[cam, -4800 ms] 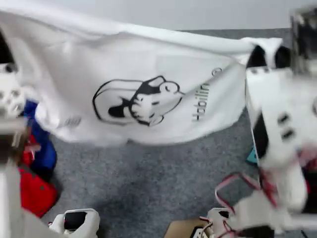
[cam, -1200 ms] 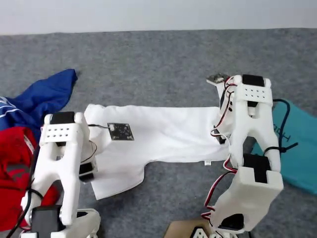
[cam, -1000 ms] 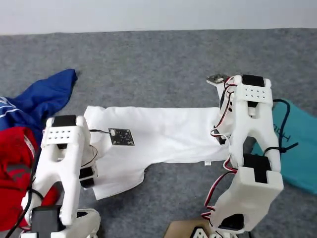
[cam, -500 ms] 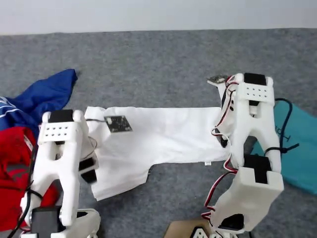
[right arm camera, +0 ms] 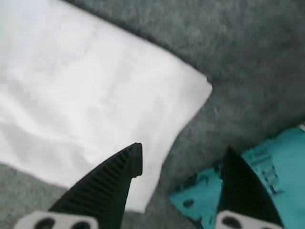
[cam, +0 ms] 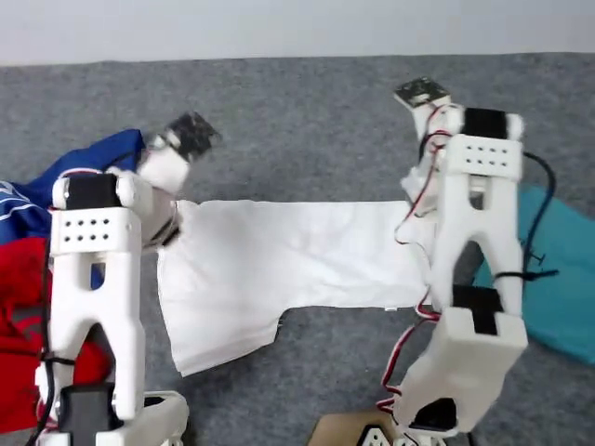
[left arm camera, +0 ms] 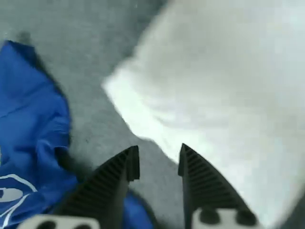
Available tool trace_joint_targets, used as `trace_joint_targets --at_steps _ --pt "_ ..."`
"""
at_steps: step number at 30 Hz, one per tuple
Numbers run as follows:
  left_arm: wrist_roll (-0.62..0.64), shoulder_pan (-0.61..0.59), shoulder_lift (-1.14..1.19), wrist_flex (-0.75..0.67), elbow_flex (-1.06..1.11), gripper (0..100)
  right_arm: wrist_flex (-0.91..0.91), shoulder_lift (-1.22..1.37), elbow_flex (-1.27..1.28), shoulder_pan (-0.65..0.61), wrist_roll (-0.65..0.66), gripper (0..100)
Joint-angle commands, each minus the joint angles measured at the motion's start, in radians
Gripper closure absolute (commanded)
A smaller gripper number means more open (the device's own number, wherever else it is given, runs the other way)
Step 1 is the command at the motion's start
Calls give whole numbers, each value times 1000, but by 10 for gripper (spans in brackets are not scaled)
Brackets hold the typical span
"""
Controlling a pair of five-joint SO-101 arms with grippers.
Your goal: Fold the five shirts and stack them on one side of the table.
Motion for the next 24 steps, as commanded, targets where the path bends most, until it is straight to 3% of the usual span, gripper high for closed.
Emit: trace_joint_targets --at_steps 1,4,11,15,24 --pt "190 9 75 -222 5 929 -124 61 -55 -54 -66 875" --pt "258 15 206 -311 -1 972 -248 147 -55 -68 -84 997" --pt "269 23 512 -324 -113 980 -429 309 -55 -36 -94 988" --pt "267 -25 637 -258 -234 981 -473 355 -55 16 -94 988" --pt "269 -48 704 -112 -466 981 -473 335 -57 36 -94 988"
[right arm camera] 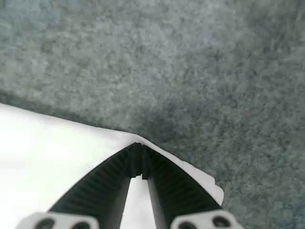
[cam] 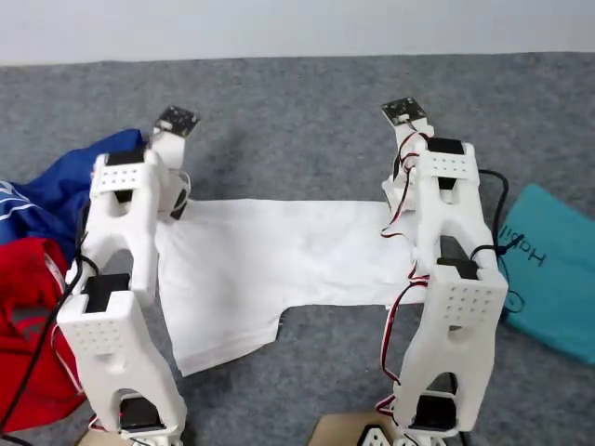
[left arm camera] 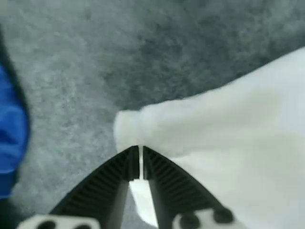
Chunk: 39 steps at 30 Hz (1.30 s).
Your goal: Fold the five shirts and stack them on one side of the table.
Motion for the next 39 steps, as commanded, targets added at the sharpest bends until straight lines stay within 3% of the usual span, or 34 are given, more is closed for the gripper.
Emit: trace_joint_targets --at_steps 1,11,14,20,24,32,39 --pt "11 0 -11 83 -136 981 -15 -56 -55 25 -9 988" --pt "14 -8 -11 439 -568 982 127 -283 -55 -76 -12 988" --pt "37 -71 -11 535 -687 993 222 -334 -55 -127 -11 987" --pt "77 -345 -46 532 -711 993 420 -380 -55 -291 18 988" --pt "31 -503 -43 529 -705 992 558 -378 -51 -461 57 988" --pt "-54 -726 -44 448 -601 992 587 -377 -20 -782 54 986" --pt "-84 -816 -44 431 -542 992 581 -389 94 -992 11 808"
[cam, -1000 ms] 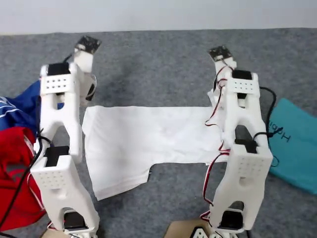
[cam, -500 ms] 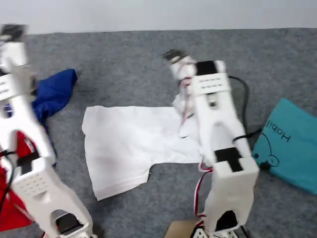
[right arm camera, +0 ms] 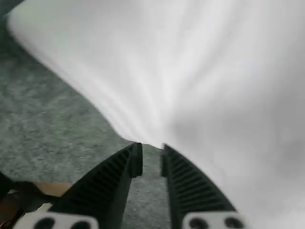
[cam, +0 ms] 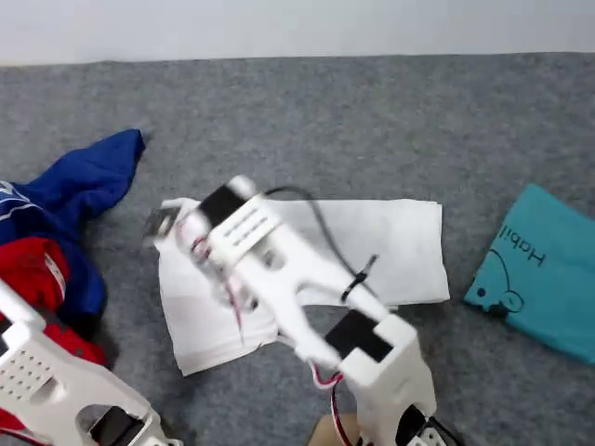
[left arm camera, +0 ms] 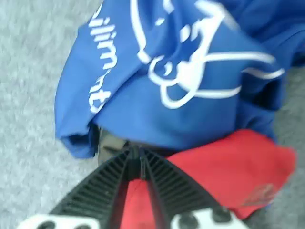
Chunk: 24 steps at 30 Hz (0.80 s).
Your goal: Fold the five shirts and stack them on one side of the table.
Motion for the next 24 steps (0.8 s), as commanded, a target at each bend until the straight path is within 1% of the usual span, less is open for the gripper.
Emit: trace_joint_targets --at_steps 1,3,5,9,14,18,22,24 --pt "-14 -37 -44 -18 -2 992 7 -74 11 -79 -28 777" --pt "-14 -48 -46 -18 -2 992 10 -77 28 -117 -31 748" --pt "-14 -57 -46 -14 -4 992 -5 -101 55 -154 -26 748" --pt "-14 -87 -48 -12 -2 992 -96 -166 160 -232 -25 747" --pt "-14 -141 -48 -12 -2 992 -252 -231 354 -285 -25 747" --pt "-15 -181 -48 -12 -2 992 -361 -236 436 -286 -23 748" --pt "-18 -201 -48 5 -2 992 -432 -199 443 -286 -21 749" --pt "-41 -203 -48 28 -2 992 -456 -170 443 -286 -21 750"
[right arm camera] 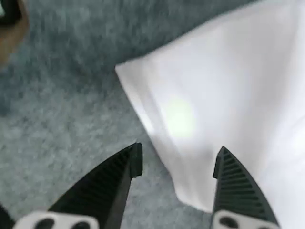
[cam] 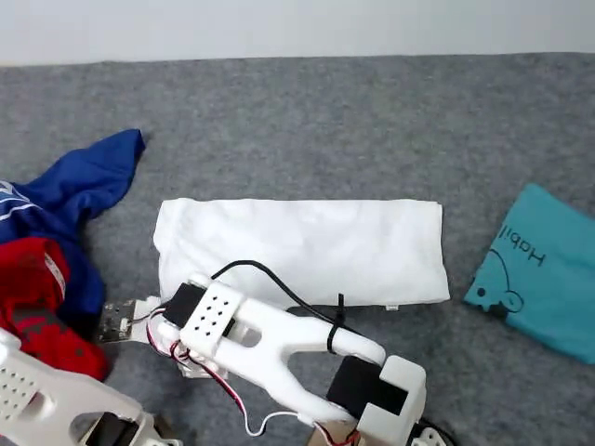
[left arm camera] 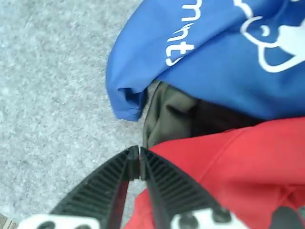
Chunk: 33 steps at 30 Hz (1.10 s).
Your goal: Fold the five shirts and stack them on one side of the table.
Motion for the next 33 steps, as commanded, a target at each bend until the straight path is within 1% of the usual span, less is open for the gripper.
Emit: trace_joint_targets --at_steps 1,6,11,16,18,24,33 --pt "-38 -8 -48 35 -4 992 -48 19 -5 -8 -3 750" --pt "-38 -8 -49 37 -4 992 -61 81 -9 -8 74 750" --pt "-38 -8 -52 37 -5 992 -51 136 -68 -4 127 757" --pt "-38 -8 -55 37 -7 992 -48 200 -141 -4 189 882" --pt "-38 -8 -55 37 -8 992 -19 214 -175 -4 210 909" --pt "-38 -8 -55 37 -8 992 53 240 -272 22 219 935" --pt "-38 0 -55 35 -10 992 150 248 -419 122 219 942"
